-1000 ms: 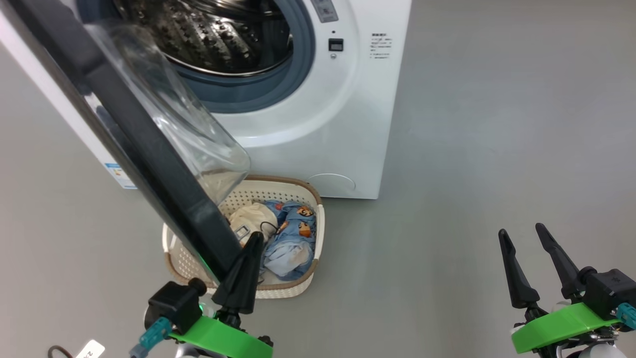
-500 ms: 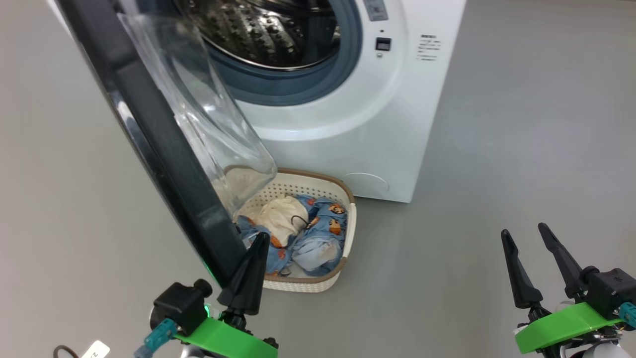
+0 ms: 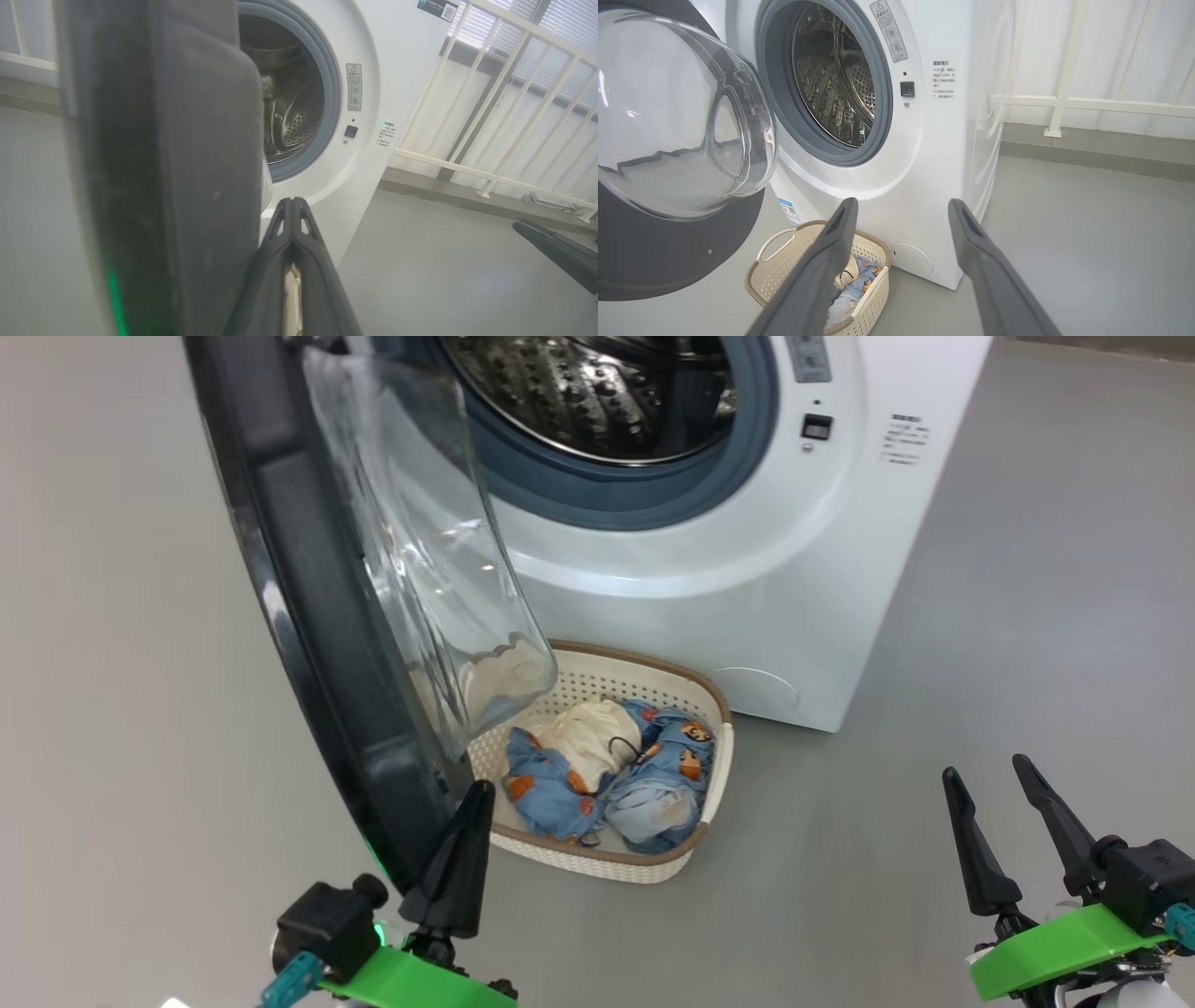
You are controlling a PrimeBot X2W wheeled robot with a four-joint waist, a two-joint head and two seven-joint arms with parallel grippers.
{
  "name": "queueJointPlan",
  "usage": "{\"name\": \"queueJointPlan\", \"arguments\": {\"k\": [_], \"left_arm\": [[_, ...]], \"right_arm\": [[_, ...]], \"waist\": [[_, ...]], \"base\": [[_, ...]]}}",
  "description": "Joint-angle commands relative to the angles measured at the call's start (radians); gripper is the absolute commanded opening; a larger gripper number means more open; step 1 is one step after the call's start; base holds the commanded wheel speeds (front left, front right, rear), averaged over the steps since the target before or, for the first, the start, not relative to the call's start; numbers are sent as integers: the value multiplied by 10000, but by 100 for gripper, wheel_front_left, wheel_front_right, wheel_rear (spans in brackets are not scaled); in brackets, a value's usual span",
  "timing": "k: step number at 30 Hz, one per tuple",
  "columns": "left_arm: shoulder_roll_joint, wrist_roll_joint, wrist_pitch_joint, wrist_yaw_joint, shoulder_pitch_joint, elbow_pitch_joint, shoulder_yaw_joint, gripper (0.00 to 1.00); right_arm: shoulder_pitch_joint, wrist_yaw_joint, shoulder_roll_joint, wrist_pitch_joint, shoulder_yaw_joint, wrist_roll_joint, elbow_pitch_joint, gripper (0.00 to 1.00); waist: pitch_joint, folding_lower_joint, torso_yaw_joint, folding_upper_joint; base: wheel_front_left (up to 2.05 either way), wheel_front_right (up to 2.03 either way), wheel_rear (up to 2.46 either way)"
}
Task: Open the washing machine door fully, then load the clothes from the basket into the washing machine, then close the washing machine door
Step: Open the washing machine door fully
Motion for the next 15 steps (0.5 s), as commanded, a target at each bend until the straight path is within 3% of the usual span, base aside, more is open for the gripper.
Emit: {"name": "queueJointPlan", "arguments": {"k": [1, 15], "left_arm": [[250, -100, -132, 203, -19, -313, 532, 0], [537, -216, 75, 655, 423, -754, 799, 0]], "right_arm": [[-20, 44, -225, -124, 206, -106, -249, 100], [83, 44, -319, -124, 265, -80, -213, 100]], "waist": [[-22, 0, 276, 0], [-261, 0, 1165, 0]], "base": [[0, 0, 0], [0, 0, 0]]}}
